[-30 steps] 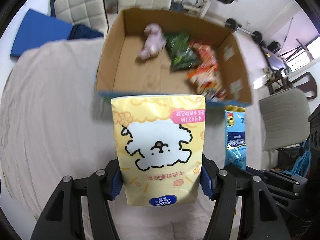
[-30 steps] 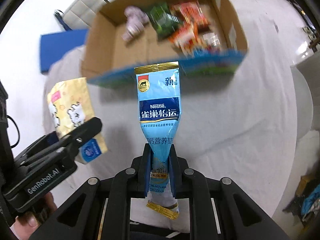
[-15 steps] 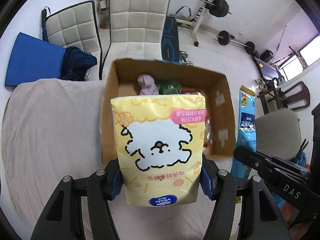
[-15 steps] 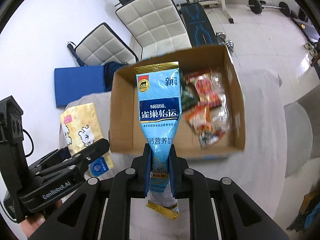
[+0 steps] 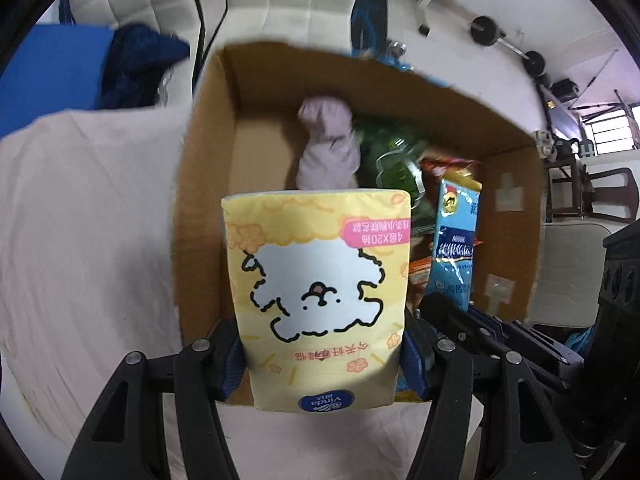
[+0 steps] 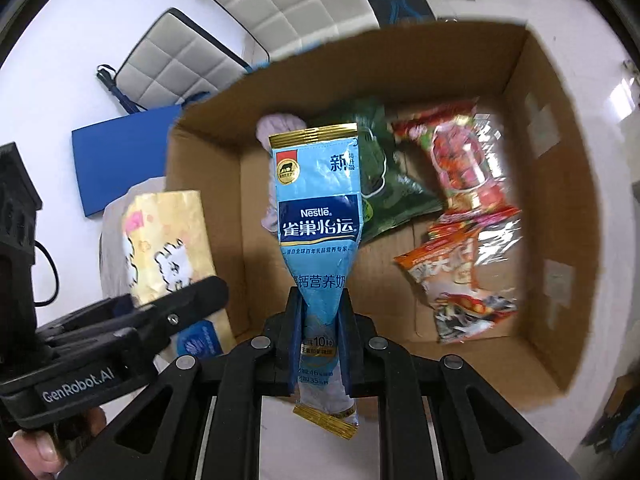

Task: Organize soft objects
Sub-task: 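Lower both items into the box and open both tools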

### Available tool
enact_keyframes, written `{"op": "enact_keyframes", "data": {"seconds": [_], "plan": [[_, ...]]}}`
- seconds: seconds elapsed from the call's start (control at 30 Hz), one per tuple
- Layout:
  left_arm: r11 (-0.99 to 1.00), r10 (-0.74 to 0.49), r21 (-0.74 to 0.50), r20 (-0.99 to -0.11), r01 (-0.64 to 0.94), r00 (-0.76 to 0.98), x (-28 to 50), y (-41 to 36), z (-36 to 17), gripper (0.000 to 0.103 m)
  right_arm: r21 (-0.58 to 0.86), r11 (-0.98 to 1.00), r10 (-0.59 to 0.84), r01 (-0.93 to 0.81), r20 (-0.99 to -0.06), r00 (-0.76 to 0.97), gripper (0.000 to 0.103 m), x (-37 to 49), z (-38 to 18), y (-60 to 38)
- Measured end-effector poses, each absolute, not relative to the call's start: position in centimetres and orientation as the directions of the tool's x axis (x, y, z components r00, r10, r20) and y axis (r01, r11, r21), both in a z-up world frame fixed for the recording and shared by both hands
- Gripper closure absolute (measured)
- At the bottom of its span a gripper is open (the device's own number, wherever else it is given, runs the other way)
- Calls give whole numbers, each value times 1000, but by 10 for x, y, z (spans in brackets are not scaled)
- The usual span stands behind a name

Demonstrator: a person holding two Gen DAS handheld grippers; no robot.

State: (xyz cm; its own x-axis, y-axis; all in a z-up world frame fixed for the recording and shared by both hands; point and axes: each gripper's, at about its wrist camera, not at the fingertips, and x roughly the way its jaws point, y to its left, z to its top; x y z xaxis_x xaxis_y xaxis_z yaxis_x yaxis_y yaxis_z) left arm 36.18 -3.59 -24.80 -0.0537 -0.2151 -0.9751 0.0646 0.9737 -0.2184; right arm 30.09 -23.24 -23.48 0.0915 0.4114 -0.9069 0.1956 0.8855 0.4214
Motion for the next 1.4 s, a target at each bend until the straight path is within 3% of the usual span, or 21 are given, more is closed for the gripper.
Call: {"op": "enact_keyframes", "data": {"seconds": [0.27,0.47,0.67,0.97,1.0,1.13,1.23,1.4], "plan": [[980,-176,-189,-969,63,-172,369,-43,-292,43,427,888,434,172,-901,0,86,317,-280,-226],[985,-162,-171,-965,26,-204,369,-44,-305,41,435,889,448,139,-890,-78,79,329,-311,-219],[989,-132,-142,-976,45,-172,365,-51,-296,41,373,922,382,103,-921,-81,61,330,-309,-215],[990,-118,-124,-989,63,-86,346,-58,-268,41,264,958,273,115,-958,-81,60,309,-294,-229],[991,-115,-120,-991,60,-75,344,-56,-267,40,247,962,257,116,-963,-83,60,308,-294,-230],[992,-121,-122,-992,40,-27,334,-52,-261,16,184,976,195,117,-977,-88,58,297,-294,-236],[995,-93,-93,-996,35,-1,332,-44,-261,7,159,979,170,128,-982,-80,49,290,-292,-243],[997,-77,-76,-997,21,27,326,-39,-261,2,111,986,119,128,-991,-58,46,280,-279,-251]]}}
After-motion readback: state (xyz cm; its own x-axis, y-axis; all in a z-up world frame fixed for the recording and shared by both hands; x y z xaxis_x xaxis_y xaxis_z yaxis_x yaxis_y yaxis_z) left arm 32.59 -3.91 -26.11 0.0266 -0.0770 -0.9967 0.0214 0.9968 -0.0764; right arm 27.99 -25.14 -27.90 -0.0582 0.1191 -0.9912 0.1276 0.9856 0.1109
